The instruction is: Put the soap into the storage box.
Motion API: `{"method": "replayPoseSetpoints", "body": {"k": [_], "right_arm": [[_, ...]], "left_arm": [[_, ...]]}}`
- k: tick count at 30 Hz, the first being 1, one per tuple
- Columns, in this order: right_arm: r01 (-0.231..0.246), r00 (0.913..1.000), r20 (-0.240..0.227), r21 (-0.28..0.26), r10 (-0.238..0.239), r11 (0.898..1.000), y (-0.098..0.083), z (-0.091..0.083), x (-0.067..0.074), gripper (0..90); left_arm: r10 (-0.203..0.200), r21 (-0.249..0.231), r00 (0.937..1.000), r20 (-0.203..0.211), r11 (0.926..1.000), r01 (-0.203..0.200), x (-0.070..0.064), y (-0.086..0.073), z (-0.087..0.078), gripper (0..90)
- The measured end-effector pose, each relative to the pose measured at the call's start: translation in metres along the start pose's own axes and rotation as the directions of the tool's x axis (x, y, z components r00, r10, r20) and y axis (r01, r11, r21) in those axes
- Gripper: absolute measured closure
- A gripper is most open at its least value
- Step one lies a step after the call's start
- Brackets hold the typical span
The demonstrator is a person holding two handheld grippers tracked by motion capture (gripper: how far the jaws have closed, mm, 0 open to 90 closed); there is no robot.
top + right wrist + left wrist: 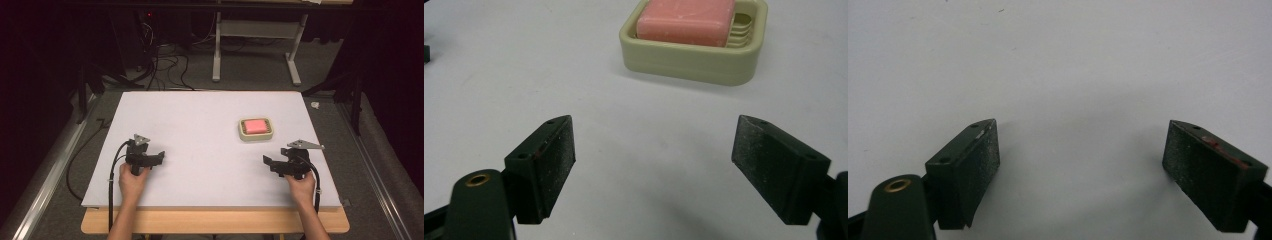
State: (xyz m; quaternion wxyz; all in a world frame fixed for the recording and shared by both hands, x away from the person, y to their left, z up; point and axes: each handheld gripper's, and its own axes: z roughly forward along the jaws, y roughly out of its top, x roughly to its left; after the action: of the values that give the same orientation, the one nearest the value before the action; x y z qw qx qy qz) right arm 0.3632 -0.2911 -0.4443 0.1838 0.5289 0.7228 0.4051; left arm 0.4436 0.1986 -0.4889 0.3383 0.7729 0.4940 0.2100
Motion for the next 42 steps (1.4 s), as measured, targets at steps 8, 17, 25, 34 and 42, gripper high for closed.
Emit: {"method": "replayPoseSetpoints", "body": {"k": [8,17,25,34,42], "right_arm": [[0.013,0.9999,0.001,-0.006,-0.013,1.000,-0.010,0.005,0.005,19.1],[0.026,0.9995,0.015,0.029,-0.027,0.999,-0.021,0.015,0.009,19.2],[0.048,0.9985,0.024,0.045,-0.049,0.998,-0.024,0.020,0.012,19.2],[0.083,0.9950,0.046,0.092,-0.088,0.992,-0.027,0.030,0.017,18.8],[0.139,0.9843,0.089,0.138,-0.152,0.981,-0.028,0.035,0.026,16.3]], "left_arm": [[0.001,0.002,1.0000,0.001,1.0000,-0.001,0.000,0.000,0.000,15.6],[0.001,0.002,1.0000,0.001,1.0000,-0.001,0.000,0.000,0.000,15.6],[0.001,0.002,1.0000,0.001,1.0000,-0.001,0.000,0.000,0.000,15.6],[0.001,0.002,1.0000,0.001,1.0000,-0.001,0.000,0.000,0.000,15.6],[0.002,0.002,1.0000,-0.001,1.0000,-0.002,0.000,0.000,0.000,15.6]]}}
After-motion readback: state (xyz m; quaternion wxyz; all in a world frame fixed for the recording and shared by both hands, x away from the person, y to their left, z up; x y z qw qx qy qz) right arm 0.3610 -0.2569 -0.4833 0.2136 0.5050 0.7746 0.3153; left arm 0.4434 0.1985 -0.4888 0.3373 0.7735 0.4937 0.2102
